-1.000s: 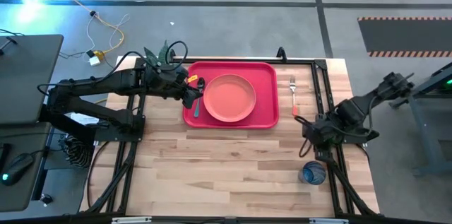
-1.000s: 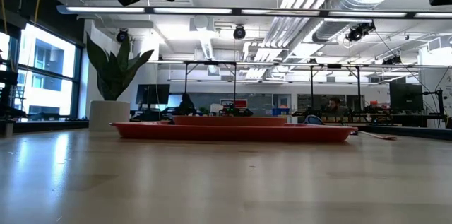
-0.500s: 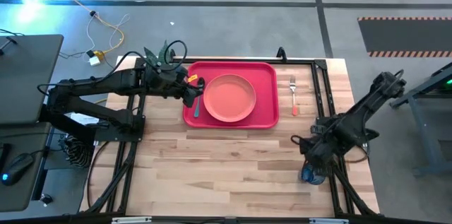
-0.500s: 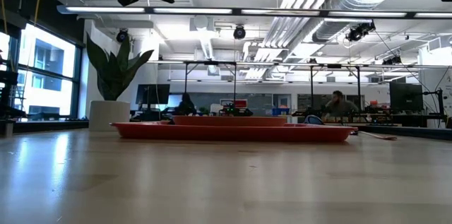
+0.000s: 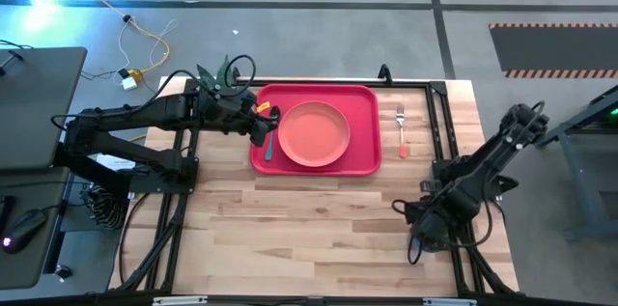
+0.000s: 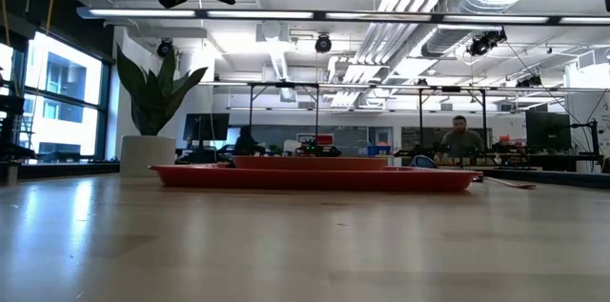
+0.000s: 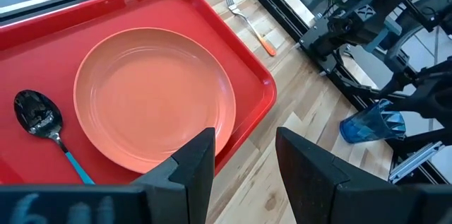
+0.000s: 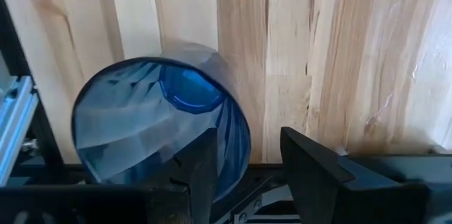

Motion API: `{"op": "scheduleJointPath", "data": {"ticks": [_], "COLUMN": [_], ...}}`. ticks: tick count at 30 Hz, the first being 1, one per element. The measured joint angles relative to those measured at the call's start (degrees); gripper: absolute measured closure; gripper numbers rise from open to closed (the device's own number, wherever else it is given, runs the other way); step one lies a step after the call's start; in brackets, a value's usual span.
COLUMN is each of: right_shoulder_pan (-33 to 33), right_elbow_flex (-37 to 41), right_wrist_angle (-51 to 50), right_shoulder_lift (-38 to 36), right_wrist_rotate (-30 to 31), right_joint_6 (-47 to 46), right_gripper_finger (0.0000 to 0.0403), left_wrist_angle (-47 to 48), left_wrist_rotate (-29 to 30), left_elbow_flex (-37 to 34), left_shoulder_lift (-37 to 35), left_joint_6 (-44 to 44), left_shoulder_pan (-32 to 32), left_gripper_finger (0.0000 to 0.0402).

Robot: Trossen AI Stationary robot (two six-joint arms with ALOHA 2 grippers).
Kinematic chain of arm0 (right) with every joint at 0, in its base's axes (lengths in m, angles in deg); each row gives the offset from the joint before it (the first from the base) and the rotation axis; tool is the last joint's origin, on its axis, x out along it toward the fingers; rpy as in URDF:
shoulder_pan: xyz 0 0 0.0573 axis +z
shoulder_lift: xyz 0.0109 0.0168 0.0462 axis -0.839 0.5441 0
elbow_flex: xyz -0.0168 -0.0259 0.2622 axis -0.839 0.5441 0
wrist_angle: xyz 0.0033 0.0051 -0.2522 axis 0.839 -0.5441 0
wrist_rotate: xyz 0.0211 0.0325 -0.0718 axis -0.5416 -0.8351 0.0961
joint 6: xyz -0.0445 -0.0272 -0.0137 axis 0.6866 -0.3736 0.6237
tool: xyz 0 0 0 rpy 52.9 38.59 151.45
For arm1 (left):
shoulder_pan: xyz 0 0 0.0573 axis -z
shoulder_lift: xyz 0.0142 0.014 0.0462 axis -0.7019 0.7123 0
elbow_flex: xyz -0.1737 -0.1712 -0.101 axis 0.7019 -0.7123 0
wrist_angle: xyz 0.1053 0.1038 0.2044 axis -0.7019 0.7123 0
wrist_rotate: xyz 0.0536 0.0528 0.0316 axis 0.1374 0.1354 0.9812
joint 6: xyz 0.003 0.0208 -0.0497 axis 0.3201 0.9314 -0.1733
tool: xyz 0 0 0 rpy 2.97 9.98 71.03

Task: Pick and place plate/cup/fork/spoon on tray
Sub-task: Put the blue glass on top right of the pink tray

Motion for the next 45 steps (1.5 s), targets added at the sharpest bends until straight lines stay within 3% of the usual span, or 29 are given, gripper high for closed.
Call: {"op": "scheduleJointPath", "data": {"ticks": [14,27,38,45], "right_shoulder_pan": [0.0,-2.1,-6.1,-12.1], "right_elbow_flex": [0.0,0.0,0.0,0.0], "right_wrist_angle": [1.6,1.9,1.9,1.9], "right_shoulder_lift": [5.7,5.6,5.3,1.4], "right_wrist_rotate": [0.2,-0.1,-0.5,0.7], "right_joint_6": [0.0,-1.4,0.0,-0.4], "right_gripper_finger": [0.0267,0.0395,0.04,0.0402], "left_wrist_angle": [0.0,0.8,0.8,0.8], "left_wrist_rotate": [0.0,0.0,0.0,0.0], "left_elbow_flex": [0.0,0.0,0.0,0.0], "left_shoulder_lift": [0.0,0.0,0.0,0.0], "left_joint_6": [0.0,1.0,2.0,2.7], "left_shoulder_pan": [0.0,0.0,0.0,0.0], "left_gripper_finger": [0.0261,0.0261,0.0261,0.0261]}}
